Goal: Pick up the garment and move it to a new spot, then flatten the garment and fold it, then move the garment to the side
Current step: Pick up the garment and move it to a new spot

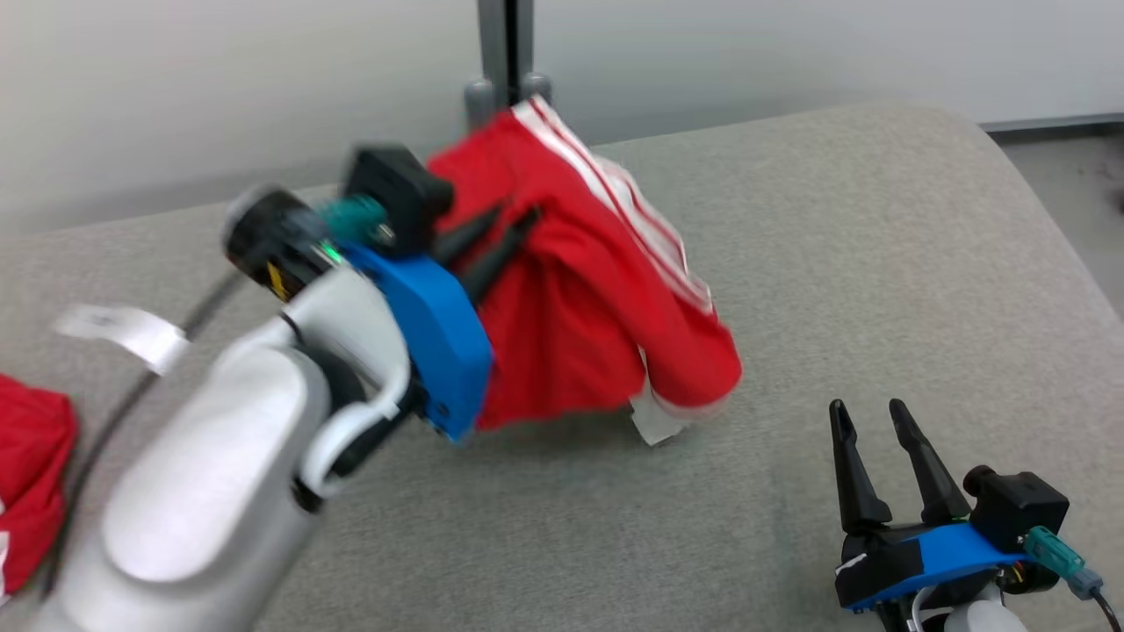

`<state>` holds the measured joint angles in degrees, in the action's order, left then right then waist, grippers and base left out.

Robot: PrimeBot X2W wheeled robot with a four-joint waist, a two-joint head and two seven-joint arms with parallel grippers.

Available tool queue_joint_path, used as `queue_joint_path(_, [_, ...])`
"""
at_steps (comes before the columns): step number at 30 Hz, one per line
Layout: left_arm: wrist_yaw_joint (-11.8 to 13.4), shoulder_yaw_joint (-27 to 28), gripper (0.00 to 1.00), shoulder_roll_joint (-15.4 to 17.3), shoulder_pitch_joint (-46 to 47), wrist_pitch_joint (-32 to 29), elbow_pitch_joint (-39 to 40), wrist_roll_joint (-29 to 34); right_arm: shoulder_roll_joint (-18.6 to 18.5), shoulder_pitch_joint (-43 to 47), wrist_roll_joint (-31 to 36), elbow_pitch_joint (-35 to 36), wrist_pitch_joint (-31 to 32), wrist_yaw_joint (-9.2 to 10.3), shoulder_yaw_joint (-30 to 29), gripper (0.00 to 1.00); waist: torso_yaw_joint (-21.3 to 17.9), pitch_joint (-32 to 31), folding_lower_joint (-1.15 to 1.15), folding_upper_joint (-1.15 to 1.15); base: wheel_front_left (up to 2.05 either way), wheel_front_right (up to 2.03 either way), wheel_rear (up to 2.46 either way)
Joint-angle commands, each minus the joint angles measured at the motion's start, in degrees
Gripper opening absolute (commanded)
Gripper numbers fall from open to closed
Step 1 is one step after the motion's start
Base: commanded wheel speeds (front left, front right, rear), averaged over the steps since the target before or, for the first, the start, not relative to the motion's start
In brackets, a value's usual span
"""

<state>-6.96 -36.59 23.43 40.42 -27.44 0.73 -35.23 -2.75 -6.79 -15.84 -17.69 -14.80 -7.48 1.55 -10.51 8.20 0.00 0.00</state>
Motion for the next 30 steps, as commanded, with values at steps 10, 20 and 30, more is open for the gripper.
queue_joint_path(10, [-0.5, -11.8, 1.0, -3.4, -5.4, 11.3, -15.2, 4.9, -0.2, -0.2, -1.2, -0.4, -0.4, -0.03, 0.1, 1.0, -4.3, 0.0, 0.0, 0.0, 0.0, 0.0, 0.0])
queue_joint_path(20, [5.0, -4.6, 1.0, -8.1, -12.2, 30.7, -19.4, 1.1, -0.2, 1.8, 0.6, 0.0, -0.4, -0.03, -1.6, 1.0, -0.7, -2.3, 0.0, 0.0, 0.0, 0.0, 0.0])
queue_joint_path(30, [11.1, 6.0, 1.0, -9.6, -23.5, 42.6, -14.9, 1.8, -0.3, 4.6, 2.1, 2.3, 2.1, -0.03, -3.6, 1.0, 5.5, -5.1, 0.0, 0.0, 0.0, 0.0, 0.0])
